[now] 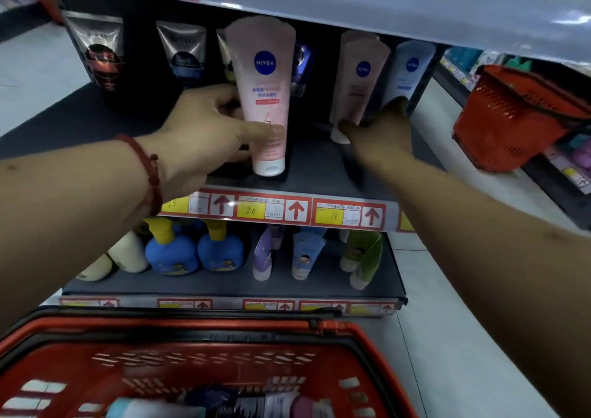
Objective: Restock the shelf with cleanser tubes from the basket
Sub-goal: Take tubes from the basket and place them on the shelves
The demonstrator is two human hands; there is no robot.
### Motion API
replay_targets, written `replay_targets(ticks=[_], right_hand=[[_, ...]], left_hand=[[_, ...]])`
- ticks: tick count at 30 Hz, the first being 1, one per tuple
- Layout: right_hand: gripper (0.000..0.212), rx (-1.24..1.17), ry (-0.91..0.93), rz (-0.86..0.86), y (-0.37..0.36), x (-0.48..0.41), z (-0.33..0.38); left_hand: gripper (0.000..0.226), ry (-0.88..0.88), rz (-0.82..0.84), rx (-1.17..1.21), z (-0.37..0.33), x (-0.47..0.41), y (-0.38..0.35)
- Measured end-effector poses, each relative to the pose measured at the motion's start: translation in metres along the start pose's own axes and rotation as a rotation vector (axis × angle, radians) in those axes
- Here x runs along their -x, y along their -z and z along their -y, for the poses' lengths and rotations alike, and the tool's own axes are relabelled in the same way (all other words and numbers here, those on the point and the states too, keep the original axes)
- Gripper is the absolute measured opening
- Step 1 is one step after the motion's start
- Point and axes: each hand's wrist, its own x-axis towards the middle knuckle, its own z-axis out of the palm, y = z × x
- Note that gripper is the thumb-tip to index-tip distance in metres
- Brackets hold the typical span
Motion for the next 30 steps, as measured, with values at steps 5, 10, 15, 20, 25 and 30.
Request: replay_targets(ticks=[5,10,15,20,25,30], right_hand=[[0.040,-0.095,0.087,-0.079,0.029,0.028,-0.024],[0.029,-0.130,0.097,-0.112,0.050,0.040,-0.043],[0.025,-0.173,0.103,-0.133,0.052,0.038,-0.054],[0.024,-0.178,0.099,-0.104,0.047,0.040,-0.059],[0.025,-0.189,0.087,-0.102,0.043,0.041,-0.064],[0.029,-0.172,0.093,-0.097,0.048,0.046,-0.056]], left_hand=[[0.048,-0.052,0.047,-0.016,-0.009,-0.020,-0.041],[0.037,-0.134,0.120,-0.108,-0.006,-0.042,-0.084],[0.057,-0.176,0.088,-0.217,0.023,-0.064,-0.109],[0.060,-0.203,0.058,-0.232,0.030,-0.078,-0.121],[0.065,-0.182,0.044,-0.252,0.030,-0.087,-0.125],[0.064,-0.116,0.023,-0.283,0.026,-0.080,-0.112]])
